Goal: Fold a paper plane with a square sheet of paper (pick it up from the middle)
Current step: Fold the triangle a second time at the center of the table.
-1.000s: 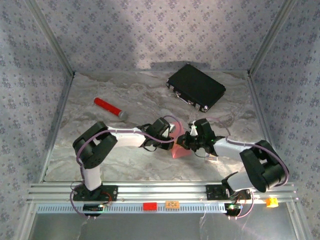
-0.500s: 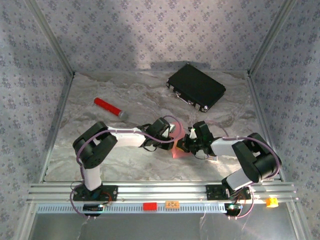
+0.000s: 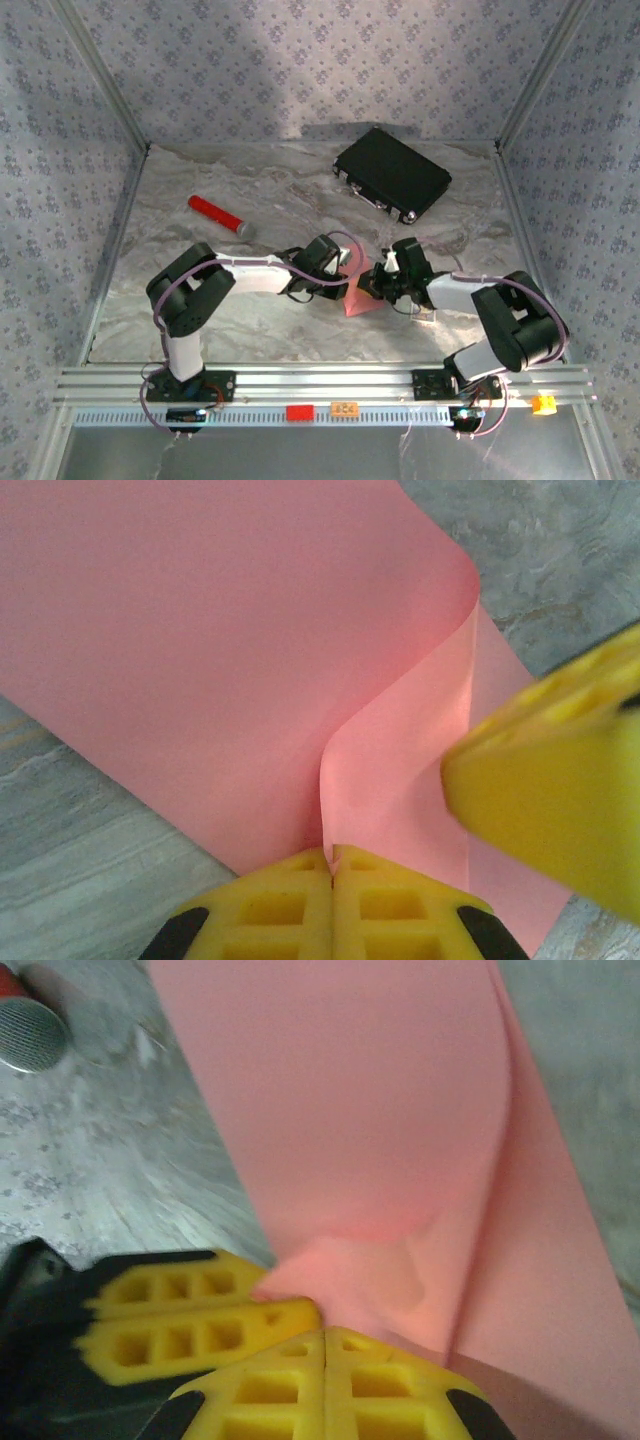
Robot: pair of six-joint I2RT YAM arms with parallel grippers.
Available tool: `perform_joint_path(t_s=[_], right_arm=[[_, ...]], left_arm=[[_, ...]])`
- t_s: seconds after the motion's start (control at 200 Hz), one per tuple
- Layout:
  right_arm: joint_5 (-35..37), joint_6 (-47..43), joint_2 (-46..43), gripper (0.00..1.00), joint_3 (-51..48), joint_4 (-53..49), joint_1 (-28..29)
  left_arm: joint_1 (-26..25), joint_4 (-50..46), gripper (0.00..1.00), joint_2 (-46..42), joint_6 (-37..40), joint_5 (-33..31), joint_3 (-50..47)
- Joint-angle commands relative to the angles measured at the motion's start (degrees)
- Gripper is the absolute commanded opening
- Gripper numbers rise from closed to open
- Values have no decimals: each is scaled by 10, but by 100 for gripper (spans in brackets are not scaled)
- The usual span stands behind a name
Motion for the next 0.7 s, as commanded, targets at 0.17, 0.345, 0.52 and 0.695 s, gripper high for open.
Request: perform_joint_path(t_s=[0.17, 0.345, 0.52, 0.695], right_arm=[[-10, -18, 49, 7, 15, -1, -19], [4, -3, 86, 6, -5, 15, -26], [-14, -9, 53, 6, 19, -6, -29], [-31, -32, 42, 6, 45, -24, -42]], left_arm=[[1, -28, 5, 21, 12, 1, 2], [2, -28, 5, 20, 13, 1, 0], [4, -32, 5, 18, 17, 2, -1], [6, -31, 5, 18, 17, 2, -3]])
